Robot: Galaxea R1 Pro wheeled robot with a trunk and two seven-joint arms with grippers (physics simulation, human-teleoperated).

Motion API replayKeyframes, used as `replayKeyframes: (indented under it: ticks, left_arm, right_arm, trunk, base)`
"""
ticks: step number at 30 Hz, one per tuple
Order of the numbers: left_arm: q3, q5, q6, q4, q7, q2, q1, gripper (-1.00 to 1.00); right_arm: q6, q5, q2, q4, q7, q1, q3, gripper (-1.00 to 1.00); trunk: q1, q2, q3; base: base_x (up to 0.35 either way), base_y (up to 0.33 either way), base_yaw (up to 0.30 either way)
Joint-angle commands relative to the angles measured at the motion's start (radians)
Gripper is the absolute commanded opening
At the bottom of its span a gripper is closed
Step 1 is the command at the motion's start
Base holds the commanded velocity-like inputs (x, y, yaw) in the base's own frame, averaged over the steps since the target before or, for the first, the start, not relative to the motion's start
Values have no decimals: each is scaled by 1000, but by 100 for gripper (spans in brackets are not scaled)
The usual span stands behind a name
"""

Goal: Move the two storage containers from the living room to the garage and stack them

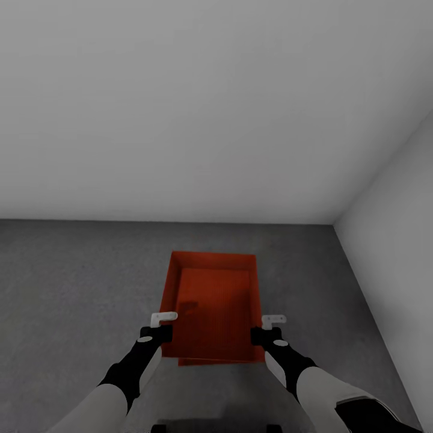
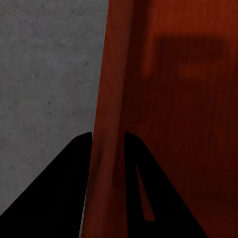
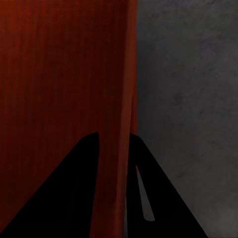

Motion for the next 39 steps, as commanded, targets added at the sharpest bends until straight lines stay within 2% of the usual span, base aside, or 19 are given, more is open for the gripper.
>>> replayKeyframes:
  ticks: [1,9,39]
  left_arm:
    - [16,63,8,-1,51,0,0,-100]
    - [15,63,8,-1,51,0,0,-100]
    - [15,63,8,0,51,0,0,-100]
  right_arm:
    - [-51,1,0,-2,-81,-1,-33,-100]
    - [-51,1,-1,-2,-81,-1,-34,-100]
    - [-50,1,0,-2,-81,-1,-34,-100]
  trunk:
    - [0,-1,-2]
    - [0,-1,-10]
    - [0,-1,-11]
  base:
    - [0,0,0]
    - [0,0,0]
    - [0,0,12]
